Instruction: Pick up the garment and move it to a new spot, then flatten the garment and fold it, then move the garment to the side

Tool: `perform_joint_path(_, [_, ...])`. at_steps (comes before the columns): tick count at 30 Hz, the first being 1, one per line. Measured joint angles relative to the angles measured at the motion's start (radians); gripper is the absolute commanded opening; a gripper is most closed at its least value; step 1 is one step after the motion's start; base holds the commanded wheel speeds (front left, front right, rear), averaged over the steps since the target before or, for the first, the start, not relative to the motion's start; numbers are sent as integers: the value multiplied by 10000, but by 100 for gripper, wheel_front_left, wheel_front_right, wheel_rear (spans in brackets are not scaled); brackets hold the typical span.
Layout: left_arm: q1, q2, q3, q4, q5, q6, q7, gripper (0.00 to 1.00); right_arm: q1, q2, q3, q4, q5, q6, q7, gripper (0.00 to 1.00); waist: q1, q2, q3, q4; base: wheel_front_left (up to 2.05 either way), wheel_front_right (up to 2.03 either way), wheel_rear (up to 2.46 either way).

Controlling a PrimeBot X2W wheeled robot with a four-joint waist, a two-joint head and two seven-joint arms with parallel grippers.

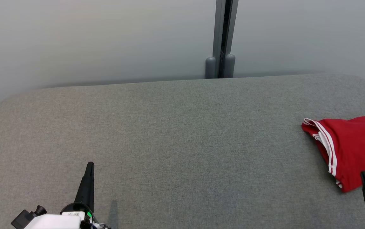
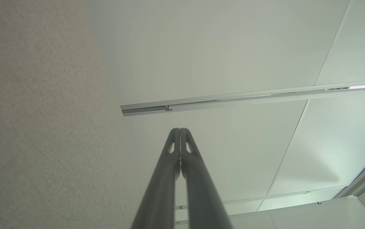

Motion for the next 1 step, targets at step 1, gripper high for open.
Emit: perform_joint_path(1, [0, 0, 0, 0, 0, 0, 0, 0, 0, 0, 0, 0, 0, 0, 0, 0, 0, 0, 0, 0, 0, 0, 0])
